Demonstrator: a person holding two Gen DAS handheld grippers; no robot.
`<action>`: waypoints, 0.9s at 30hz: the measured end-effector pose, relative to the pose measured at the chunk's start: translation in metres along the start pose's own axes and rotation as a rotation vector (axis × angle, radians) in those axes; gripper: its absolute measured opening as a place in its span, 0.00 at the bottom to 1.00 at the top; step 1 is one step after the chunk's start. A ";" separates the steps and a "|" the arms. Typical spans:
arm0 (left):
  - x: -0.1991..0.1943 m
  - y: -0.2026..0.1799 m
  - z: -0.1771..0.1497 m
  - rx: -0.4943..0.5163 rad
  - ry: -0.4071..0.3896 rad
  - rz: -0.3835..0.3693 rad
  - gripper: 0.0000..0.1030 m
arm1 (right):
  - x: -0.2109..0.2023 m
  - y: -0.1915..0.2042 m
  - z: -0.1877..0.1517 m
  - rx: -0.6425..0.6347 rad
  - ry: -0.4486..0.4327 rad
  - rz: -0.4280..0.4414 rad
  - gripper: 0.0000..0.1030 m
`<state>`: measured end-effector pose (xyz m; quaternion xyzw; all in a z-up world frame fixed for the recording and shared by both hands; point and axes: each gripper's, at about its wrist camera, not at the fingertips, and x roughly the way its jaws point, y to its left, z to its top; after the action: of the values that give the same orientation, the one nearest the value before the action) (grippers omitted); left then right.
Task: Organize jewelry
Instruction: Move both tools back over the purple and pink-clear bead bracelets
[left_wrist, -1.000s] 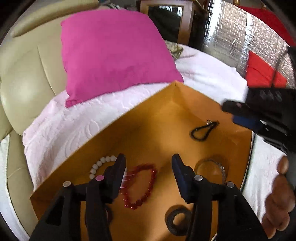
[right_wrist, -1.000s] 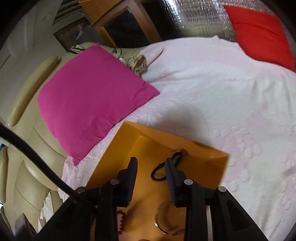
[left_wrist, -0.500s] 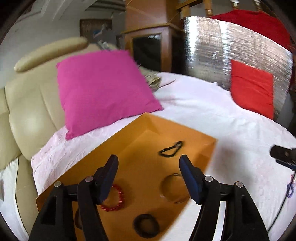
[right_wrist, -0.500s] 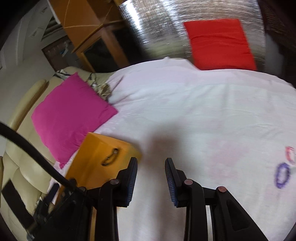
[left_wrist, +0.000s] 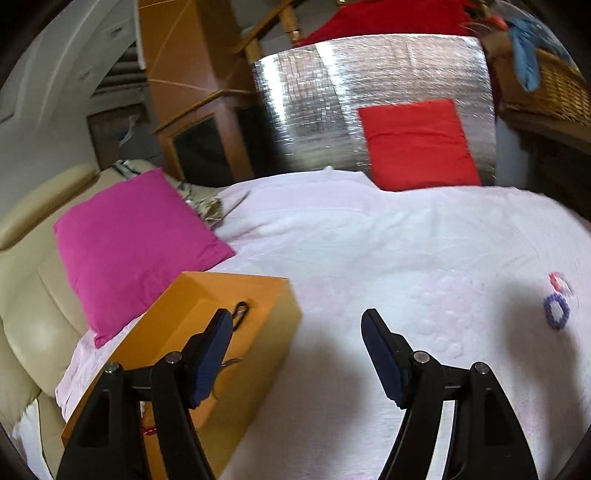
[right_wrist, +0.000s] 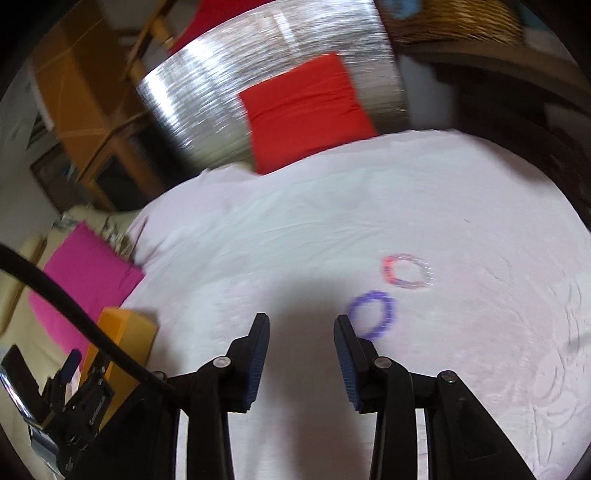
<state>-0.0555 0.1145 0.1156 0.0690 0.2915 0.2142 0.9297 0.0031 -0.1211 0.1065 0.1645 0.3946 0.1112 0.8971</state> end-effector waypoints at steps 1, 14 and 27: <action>0.001 -0.005 0.000 0.010 0.002 -0.006 0.71 | 0.001 -0.009 0.000 0.025 -0.005 -0.001 0.38; 0.008 -0.057 -0.003 0.082 0.042 -0.054 0.71 | 0.018 -0.072 0.005 0.181 0.040 0.011 0.38; 0.011 -0.096 -0.008 0.141 0.072 -0.126 0.71 | 0.012 -0.097 0.010 0.217 0.047 -0.006 0.38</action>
<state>-0.0176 0.0334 0.0796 0.1079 0.3427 0.1367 0.9232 0.0255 -0.2086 0.0676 0.2567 0.4260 0.0688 0.8648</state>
